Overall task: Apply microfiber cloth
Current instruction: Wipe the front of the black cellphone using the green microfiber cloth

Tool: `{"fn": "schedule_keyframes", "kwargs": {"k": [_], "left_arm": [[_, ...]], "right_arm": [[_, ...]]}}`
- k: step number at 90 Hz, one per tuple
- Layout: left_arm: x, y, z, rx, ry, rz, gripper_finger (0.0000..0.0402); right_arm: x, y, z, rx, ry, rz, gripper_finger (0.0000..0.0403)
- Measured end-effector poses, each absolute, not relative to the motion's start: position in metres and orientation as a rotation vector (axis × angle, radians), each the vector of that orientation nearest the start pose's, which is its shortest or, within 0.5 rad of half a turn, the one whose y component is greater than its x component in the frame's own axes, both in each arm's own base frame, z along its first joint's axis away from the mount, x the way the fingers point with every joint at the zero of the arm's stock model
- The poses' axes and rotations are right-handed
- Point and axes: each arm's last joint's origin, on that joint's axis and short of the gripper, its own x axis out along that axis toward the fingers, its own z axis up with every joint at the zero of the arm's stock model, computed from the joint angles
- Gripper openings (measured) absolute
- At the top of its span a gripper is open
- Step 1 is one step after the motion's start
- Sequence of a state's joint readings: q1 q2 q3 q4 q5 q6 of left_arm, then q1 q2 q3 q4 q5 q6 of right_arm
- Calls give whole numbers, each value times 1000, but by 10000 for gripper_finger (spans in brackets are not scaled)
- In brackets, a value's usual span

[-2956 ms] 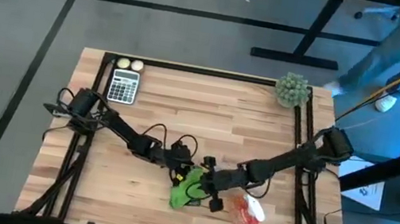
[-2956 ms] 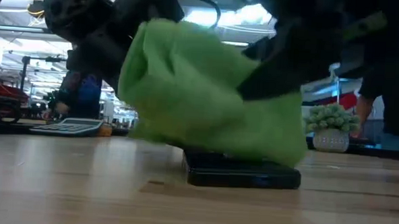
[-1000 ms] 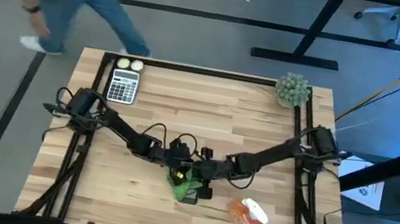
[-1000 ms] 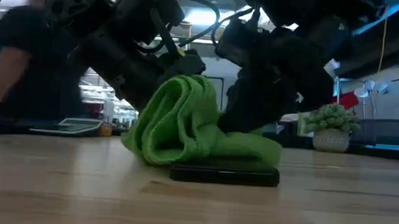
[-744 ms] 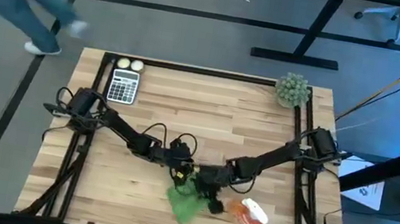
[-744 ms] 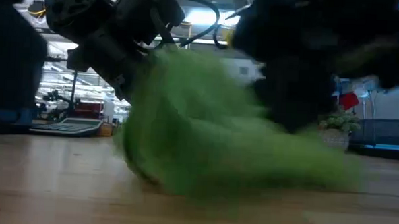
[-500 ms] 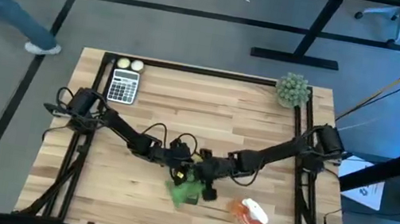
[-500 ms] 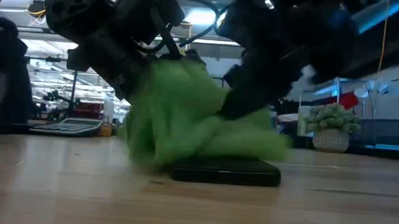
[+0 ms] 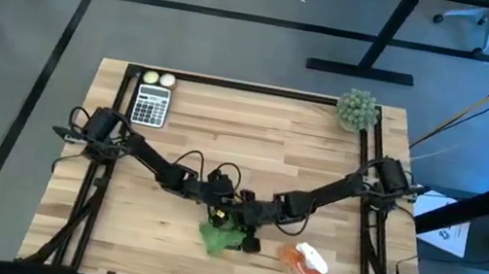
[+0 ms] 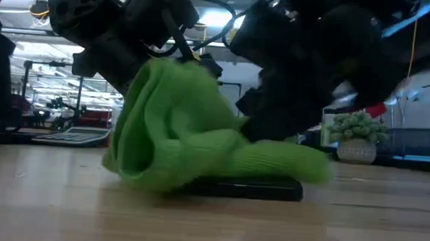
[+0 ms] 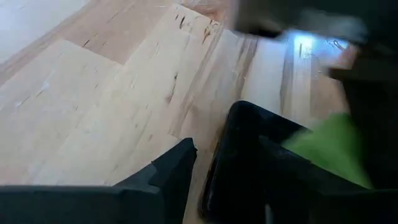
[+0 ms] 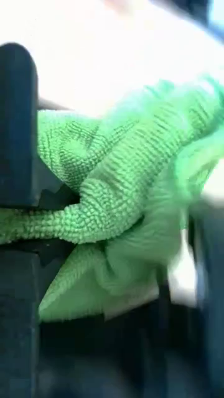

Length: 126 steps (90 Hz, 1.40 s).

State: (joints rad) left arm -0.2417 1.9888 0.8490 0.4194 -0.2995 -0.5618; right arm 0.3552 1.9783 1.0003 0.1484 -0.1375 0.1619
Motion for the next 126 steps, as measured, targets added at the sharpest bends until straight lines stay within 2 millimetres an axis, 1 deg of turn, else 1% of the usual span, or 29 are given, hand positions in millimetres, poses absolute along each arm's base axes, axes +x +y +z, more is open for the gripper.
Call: {"fn": "schedule_keyframes", "kwargs": {"k": [6, 11, 20, 32, 37, 49, 59, 68, 78, 85, 90, 94, 100, 106, 115, 120, 126], "left_arm": [[347, -77, 84, -347, 655, 247, 156], [347, -77, 84, -347, 654, 247, 156], [348, -77, 84, -349, 654, 249, 156], [347, -76, 84, -351, 651, 257, 156], [347, -76, 84, -352, 654, 256, 156], [347, -76, 84, -349, 654, 258, 156], [347, -76, 84, -347, 656, 260, 156], [347, -76, 84, -348, 659, 258, 156], [347, -76, 84, -348, 655, 261, 156], [347, -76, 84, -348, 655, 261, 156], [347, -76, 84, -348, 654, 261, 156], [347, -76, 84, -349, 653, 261, 156], [347, -76, 84, -349, 653, 261, 156], [347, -76, 84, -349, 652, 262, 156], [347, -75, 84, -349, 655, 267, 156], [347, -76, 84, -347, 653, 266, 156], [347, -76, 84, -346, 653, 267, 156]], "right_arm": [[348, 137, 110, 33, 872, 468, 5], [345, 135, 114, -10, 883, 466, 5], [343, 125, 125, -76, 871, 350, 5], [349, 105, 136, -135, 812, 127, 5], [351, 101, 134, -132, 812, 68, 5], [356, 101, 113, -74, 840, 55, 5], [357, 112, 103, -49, 850, 104, 5], [353, 123, 102, -50, 858, 157, 5], [346, 137, 107, -19, 889, 309, 5], [343, 140, 113, -24, 889, 393, 5], [341, 138, 117, -48, 897, 408, 5], [339, 135, 121, -82, 900, 370, 5], [339, 128, 126, -142, 889, 263, 5], [344, 114, 127, -181, 870, 122, 5], [350, 104, 126, -152, 831, -1, 5], [353, 105, 123, -112, 800, -12, 5], [355, 106, 120, -78, 796, 17, 5]]}}
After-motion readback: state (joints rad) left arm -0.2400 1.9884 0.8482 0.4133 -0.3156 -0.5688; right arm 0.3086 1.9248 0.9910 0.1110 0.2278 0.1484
